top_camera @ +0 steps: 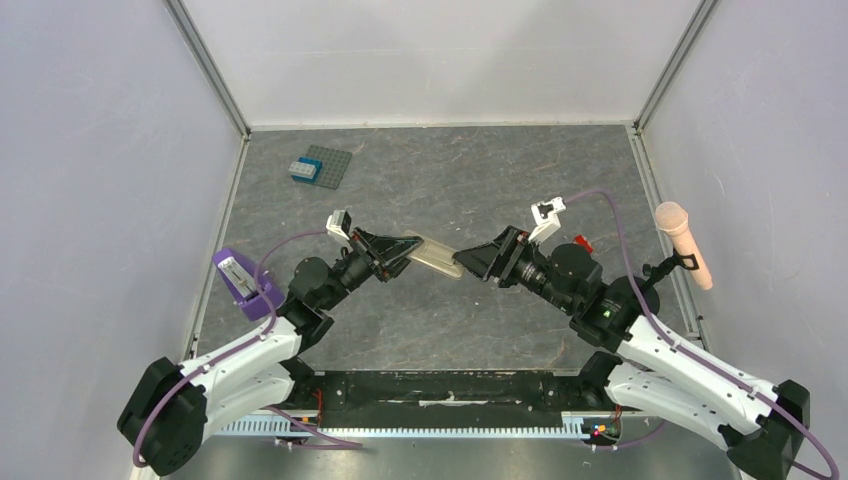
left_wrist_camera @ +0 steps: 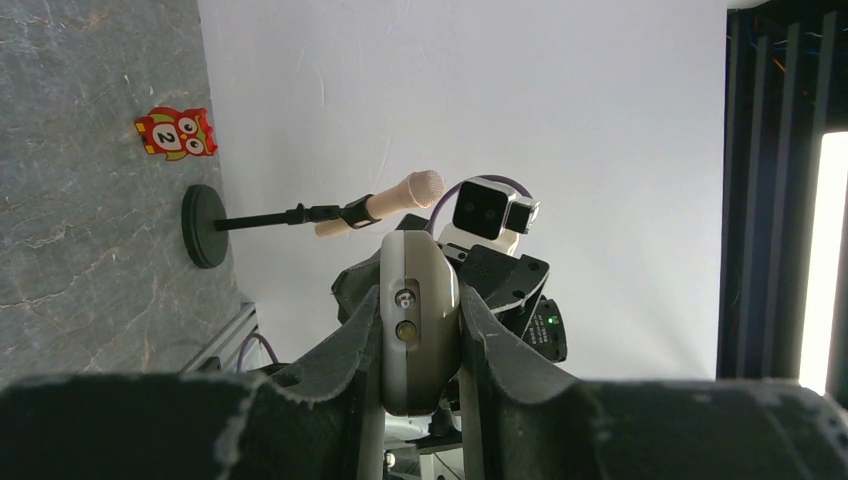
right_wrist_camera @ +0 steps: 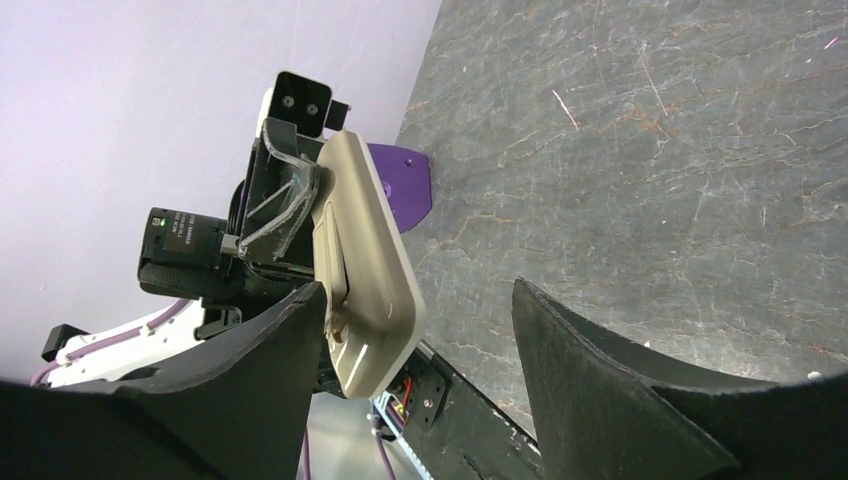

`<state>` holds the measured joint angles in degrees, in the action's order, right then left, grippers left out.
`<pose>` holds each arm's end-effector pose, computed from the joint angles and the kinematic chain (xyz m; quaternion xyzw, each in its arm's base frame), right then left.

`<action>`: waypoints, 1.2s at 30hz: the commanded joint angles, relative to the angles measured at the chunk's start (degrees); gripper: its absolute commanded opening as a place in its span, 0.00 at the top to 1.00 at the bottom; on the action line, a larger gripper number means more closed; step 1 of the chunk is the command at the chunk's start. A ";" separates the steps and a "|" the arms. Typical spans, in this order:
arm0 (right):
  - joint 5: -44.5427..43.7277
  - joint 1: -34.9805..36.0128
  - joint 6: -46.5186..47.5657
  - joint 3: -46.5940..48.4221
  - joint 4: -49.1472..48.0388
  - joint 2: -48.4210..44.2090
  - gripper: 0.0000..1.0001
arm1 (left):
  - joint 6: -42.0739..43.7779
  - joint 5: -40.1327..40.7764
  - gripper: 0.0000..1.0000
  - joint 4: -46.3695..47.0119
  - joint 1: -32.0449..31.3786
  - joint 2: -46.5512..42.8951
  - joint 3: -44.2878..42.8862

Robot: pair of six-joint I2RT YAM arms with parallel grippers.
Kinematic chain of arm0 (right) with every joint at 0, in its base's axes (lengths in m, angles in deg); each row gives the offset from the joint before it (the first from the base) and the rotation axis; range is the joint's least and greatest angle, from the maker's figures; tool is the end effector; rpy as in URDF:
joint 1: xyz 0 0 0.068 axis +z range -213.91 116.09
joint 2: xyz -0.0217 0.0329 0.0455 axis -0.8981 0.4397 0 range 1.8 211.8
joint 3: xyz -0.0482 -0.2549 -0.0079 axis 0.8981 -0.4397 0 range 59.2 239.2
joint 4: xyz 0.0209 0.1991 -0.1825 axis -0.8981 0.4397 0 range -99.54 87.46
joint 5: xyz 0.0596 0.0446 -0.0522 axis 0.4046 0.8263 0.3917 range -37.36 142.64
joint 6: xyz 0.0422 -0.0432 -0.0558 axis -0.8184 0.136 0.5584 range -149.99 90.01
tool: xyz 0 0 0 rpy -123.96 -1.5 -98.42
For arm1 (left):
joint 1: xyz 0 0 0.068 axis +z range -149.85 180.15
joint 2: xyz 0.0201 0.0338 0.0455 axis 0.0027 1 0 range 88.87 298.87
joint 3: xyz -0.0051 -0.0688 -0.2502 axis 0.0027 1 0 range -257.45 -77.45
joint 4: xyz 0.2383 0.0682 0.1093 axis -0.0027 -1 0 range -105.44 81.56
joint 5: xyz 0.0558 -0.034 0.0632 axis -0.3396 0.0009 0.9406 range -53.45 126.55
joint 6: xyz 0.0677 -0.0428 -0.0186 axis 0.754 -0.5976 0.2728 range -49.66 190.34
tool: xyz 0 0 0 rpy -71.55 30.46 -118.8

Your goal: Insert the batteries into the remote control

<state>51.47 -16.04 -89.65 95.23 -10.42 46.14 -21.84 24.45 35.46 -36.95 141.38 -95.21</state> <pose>0.1663 0.1817 0.2922 0.0839 0.7467 0.5277 0.3962 0.1932 -0.1649 0.2388 -0.2270 0.6089 -0.7133 0.2624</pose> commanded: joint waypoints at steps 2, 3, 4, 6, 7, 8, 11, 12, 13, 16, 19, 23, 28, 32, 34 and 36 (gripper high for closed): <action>1.00 0.02 -0.23 -0.44 -3.15 0.99 0.30 | -2.51 -0.24 0.98 5.61 -0.27 0.47 -0.35; 1.02 0.02 -0.23 -0.44 -3.19 1.18 0.30 | -2.56 -0.40 0.98 5.91 -0.29 0.63 -0.35; 1.02 0.02 -0.17 -0.48 -3.35 1.33 0.30 | -2.73 -0.49 0.98 6.02 -0.25 0.76 -0.35; 1.02 0.03 -0.07 -0.44 -3.42 1.53 0.31 | -2.67 -0.60 0.98 6.29 -0.22 1.07 -0.27; 1.02 0.02 -0.11 -0.43 -3.42 1.63 0.31 | -2.74 -0.56 0.98 6.44 -0.25 1.14 -0.31; 0.99 0.02 -0.10 -0.48 -3.42 1.62 0.32 | -2.73 -0.61 0.98 6.62 -0.21 1.17 -0.27; 1.04 0.02 0.02 -0.57 -3.26 1.78 0.35 | -2.73 -0.64 0.98 7.37 -0.29 1.33 -0.35; 1.04 0.07 0.00 -0.55 -2.96 2.02 0.37 | -2.70 -0.68 0.98 7.63 -0.28 1.40 -0.35; 1.04 0.07 0.04 -0.59 -2.84 2.14 0.39 | -2.74 -0.72 0.98 7.85 -0.25 1.44 -0.43; 3.53 0.03 -0.11 -0.85 -2.79 3.05 0.50 | -3.15 -0.73 0.98 8.92 -0.29 1.58 -0.61; 5.29 0.02 -0.62 -1.20 -3.17 3.79 0.59 | -3.37 -0.80 0.98 9.62 -0.22 1.50 -0.83; 6.02 0.02 -1.10 -1.75 -3.86 4.11 0.74 | -2.84 -0.82 0.98 9.63 -0.25 1.05 -0.96; 6.68 0.02 -0.54 -1.51 -4.12 4.07 0.70 | -0.71 -1.21 0.98 9.51 -0.29 0.62 -0.86; 5.30 0.02 2.16 0.06 -3.55 2.18 0.26 | 8.51 -4.46 0.98 5.63 -0.08 -0.47 -1.84; 4.86 0.02 5.75 1.58 -2.51 1.32 0.17 | 15.68 -7.56 0.98 -2.66 0.00 -1.14 -3.63; 5.37 0.04 10.53 3.69 -0.73 1.02 0.12 | 21.89 -10.66 0.98 -8.34 0.05 -1.11 -5.21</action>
<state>56.25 -16.12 -87.35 94.64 -13.29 48.76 -14.85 20.74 35.22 -36.91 141.51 -95.74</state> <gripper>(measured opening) 0.851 0.314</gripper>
